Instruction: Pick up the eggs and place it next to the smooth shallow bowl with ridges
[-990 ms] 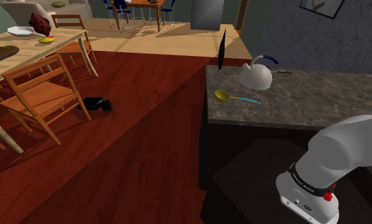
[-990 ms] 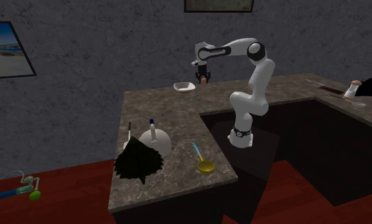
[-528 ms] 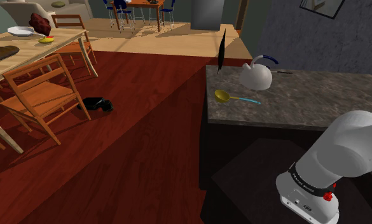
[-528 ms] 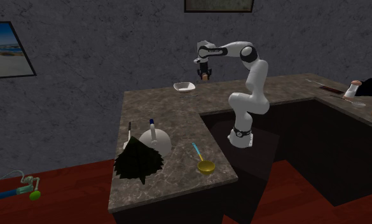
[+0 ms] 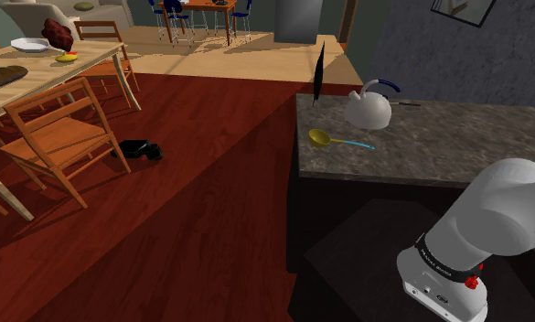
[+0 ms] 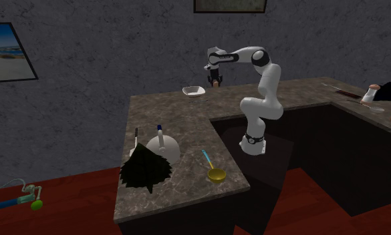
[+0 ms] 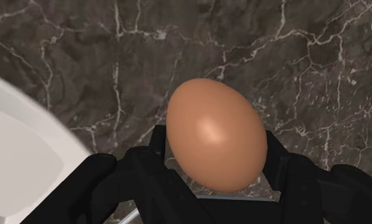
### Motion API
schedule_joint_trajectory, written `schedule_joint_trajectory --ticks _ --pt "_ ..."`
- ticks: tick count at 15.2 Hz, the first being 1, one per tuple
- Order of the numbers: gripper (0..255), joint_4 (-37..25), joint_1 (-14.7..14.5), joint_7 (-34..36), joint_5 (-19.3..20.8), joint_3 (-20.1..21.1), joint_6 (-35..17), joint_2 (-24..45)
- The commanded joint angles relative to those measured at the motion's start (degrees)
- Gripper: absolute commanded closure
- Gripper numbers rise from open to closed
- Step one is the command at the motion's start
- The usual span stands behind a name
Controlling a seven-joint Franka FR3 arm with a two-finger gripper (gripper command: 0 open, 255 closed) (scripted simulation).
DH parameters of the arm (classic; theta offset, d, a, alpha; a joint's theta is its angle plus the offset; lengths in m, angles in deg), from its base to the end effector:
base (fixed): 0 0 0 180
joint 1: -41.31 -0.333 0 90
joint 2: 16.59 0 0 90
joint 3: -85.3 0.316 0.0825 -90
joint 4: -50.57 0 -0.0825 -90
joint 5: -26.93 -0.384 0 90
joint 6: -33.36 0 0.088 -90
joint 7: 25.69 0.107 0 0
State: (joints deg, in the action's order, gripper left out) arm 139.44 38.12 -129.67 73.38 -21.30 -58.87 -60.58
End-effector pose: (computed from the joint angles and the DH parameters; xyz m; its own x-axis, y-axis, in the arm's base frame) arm -0.3710 -0.5351 0.4145 0.9960 0.0844 -0.0284 0.0789 -0.9844 -0.1574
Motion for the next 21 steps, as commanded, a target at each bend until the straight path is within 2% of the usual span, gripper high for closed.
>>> schedule_joint_trajectory --ticks 1,14,21 --pt "255 1.16 0.24 0.47 0.48 -0.34 -1.17 -0.43" --pt "255 5.85 -0.37 3.17 4.44 -4.09 -7.74 -4.28" --pt "255 5.85 -0.37 3.17 4.44 -4.09 -7.74 -4.28"
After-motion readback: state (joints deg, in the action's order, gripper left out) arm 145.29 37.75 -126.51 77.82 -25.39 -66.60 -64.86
